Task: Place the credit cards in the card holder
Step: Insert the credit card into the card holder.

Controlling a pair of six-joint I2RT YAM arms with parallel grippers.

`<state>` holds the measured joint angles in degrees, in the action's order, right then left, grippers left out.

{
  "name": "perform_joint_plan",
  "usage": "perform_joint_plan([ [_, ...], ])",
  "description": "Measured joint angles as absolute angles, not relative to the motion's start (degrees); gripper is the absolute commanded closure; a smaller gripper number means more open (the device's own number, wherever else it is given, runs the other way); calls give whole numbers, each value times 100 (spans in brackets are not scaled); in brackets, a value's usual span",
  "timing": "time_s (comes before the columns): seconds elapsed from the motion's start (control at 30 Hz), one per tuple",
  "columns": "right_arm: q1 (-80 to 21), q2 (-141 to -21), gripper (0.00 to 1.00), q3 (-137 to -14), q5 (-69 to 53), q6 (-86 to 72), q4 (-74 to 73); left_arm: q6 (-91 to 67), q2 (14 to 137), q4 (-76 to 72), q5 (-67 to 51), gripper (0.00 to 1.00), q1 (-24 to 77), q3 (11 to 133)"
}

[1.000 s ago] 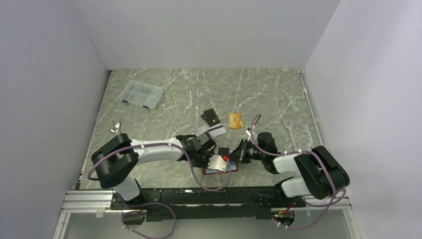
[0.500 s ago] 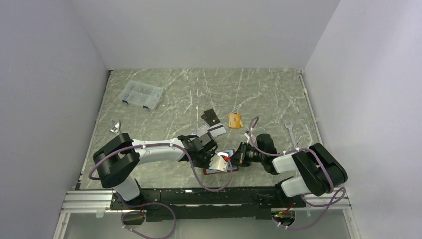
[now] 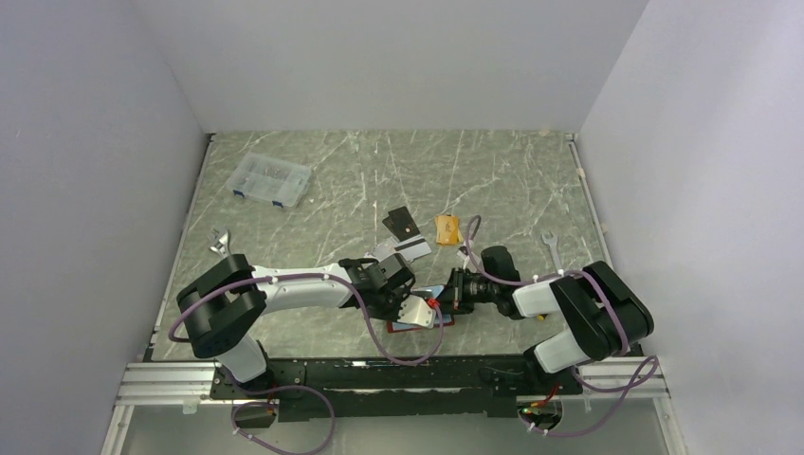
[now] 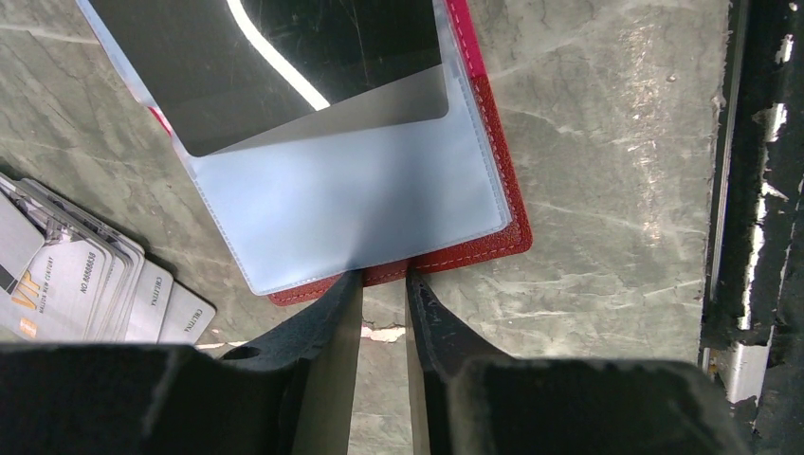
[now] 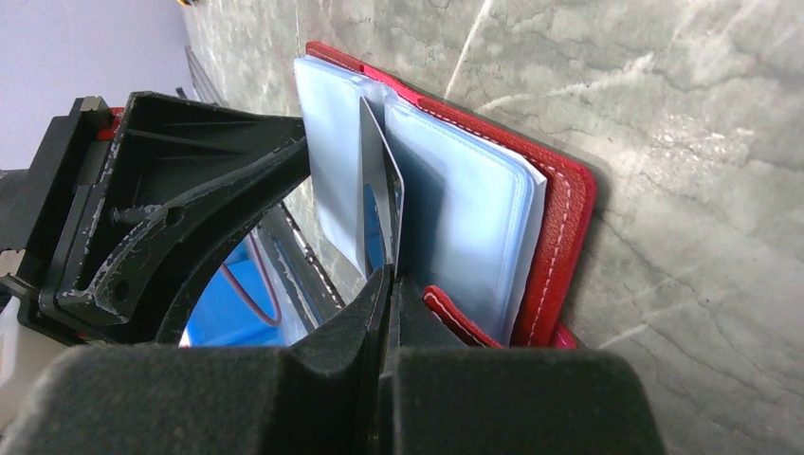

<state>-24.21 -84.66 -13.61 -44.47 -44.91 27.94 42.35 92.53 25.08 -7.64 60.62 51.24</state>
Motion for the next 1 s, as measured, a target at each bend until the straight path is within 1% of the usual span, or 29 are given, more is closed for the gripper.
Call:
perform_joint_plan([
  [0.33, -2429, -8519, 100, -1728, -4510, -4091, 2088, 4237, 9253, 2506, -746, 73, 6062, 5124],
  [0.9, -2681, -8777, 100, -2143, -4501, -3758, 1691, 4241, 9255, 2506, -720, 75, 6069, 5124],
  [0.93, -2729, -8777, 99, -2158, -4471, -3767, 1697, 4241, 9255, 2506, -720, 75, 6069, 5124],
  [1.0, -2845, -8774, 93, -2174, -4353, -3811, 1717, 4241, 9255, 2506, -720, 75, 6069, 5124],
])
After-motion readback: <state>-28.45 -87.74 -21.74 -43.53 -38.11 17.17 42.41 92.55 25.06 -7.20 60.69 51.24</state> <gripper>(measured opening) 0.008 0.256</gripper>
